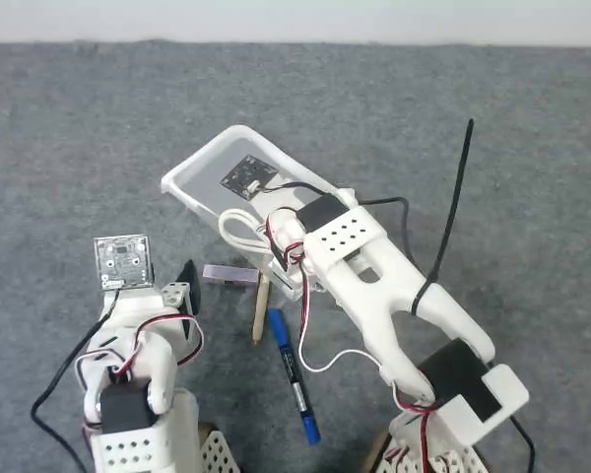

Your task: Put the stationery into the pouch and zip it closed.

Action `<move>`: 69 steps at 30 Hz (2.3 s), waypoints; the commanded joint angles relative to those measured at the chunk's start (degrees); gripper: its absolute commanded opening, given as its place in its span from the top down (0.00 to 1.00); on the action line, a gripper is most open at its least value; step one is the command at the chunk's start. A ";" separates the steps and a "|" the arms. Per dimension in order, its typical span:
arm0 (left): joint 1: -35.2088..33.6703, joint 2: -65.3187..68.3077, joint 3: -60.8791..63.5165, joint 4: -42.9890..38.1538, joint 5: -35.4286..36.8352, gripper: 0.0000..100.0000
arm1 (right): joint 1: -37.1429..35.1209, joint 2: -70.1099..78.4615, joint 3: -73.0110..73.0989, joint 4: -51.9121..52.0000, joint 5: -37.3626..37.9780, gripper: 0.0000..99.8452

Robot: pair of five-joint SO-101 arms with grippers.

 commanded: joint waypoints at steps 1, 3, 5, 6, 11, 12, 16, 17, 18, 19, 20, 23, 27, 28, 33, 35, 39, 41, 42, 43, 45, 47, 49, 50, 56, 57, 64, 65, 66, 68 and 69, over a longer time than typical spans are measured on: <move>-0.09 -1.14 -0.66 -1.76 0.70 0.82 | -0.22 -1.45 -2.29 -0.57 1.14 0.99; -0.18 -1.14 -0.66 -1.76 0.70 0.82 | -0.22 -3.21 -2.29 -0.22 1.14 0.99; -0.18 -1.14 -0.66 -1.76 0.70 0.82 | -0.22 -5.67 -2.11 -0.22 1.05 0.99; -0.09 -1.14 -0.66 -1.76 0.70 0.82 | -0.22 -6.99 -2.02 -0.22 0.79 0.99; 0.00 -1.14 -0.66 -1.76 0.70 0.82 | 2.24 -12.26 -1.93 -0.66 -5.80 0.99; 0.00 -1.14 -0.84 -1.76 0.70 0.82 | 2.77 -12.97 -1.93 -0.75 -6.68 0.99; 0.09 -1.14 -0.92 -1.76 0.70 0.82 | 3.38 -16.04 -2.29 -0.75 -7.82 0.99; 0.09 -1.14 -0.92 -1.85 0.70 0.81 | 3.21 -17.19 -2.29 -0.75 -7.82 0.99; 0.09 -1.14 -1.01 -1.85 0.70 0.81 | 3.12 -18.33 -2.29 -0.84 -7.91 0.99; 0.09 -1.14 -1.01 -1.85 0.79 0.80 | 3.12 -19.65 -2.37 -1.01 -7.91 0.99; 0.09 -1.14 -1.01 -1.85 0.88 0.79 | 3.12 -20.97 -2.37 -1.80 -8.09 0.99; -0.18 -1.14 -1.10 -1.67 4.22 0.74 | 3.12 -24.22 -2.29 -4.62 -12.40 0.99; -0.26 -1.14 -1.63 -1.41 5.19 0.72 | 2.07 -26.51 -2.20 -7.78 -14.33 0.99; -0.26 -1.14 -1.63 -1.41 5.19 0.72 | 1.54 -26.68 -2.11 -8.40 -14.33 0.99; -0.26 -1.14 -2.68 -1.49 5.63 0.72 | -1.10 -27.38 -2.29 -11.91 -14.33 0.99; -0.26 -1.14 -3.03 -1.49 8.09 0.71 | -2.77 -28.44 -2.11 -12.88 -14.33 0.99; -0.26 -1.14 -4.26 -1.41 10.11 0.71 | -4.53 -31.25 -1.93 -13.05 -14.33 0.99; 0.00 -1.14 -4.53 -1.41 10.11 0.71 | -4.79 -32.22 -1.23 -13.23 -14.33 0.99; 0.09 -1.14 -4.53 -1.41 10.20 0.71 | -4.79 -32.48 -0.35 -14.11 -14.42 0.99; 0.09 -1.14 -4.79 -1.49 10.81 0.71 | -4.97 -32.84 0.88 -15.34 -14.42 0.99; 0.09 -1.14 -6.20 -1.23 12.92 0.69 | -5.41 -33.63 3.96 -18.77 -14.42 0.99; 0.18 -1.14 -7.08 -0.44 15.12 0.66 | -6.20 -34.51 7.47 -22.90 -14.42 0.99; 0.18 -1.14 -7.25 -0.09 15.56 0.65 | -6.99 -35.91 10.90 -26.77 -14.42 0.99; 0.18 -1.14 -7.25 0.00 15.56 0.65 | -7.43 -36.79 12.57 -28.62 -14.42 0.99; 3.25 -1.14 -8.84 2.02 15.74 0.65 | -9.01 -43.91 21.89 -38.64 -14.33 0.99; 3.87 -1.14 -8.84 2.11 15.74 0.65 | -9.01 -44.70 23.12 -39.60 -14.33 0.99; 4.57 -1.14 -9.27 2.29 15.74 0.65 | -9.01 -46.46 26.20 -41.19 -14.33 0.99; 4.57 -1.14 -9.36 2.29 15.74 0.65 | -9.01 -46.29 26.20 -41.01 -14.33 0.99; 4.57 -1.14 -9.45 2.29 15.74 0.65 | -9.01 -46.11 26.29 -41.01 -14.33 0.99; 4.57 -1.14 -10.33 2.81 15.74 0.65 | -9.01 -45.58 27.08 -41.63 -14.33 0.99; 4.57 -1.14 -10.77 3.60 15.74 0.65 | -9.01 -45.32 27.52 -42.68 -14.33 0.99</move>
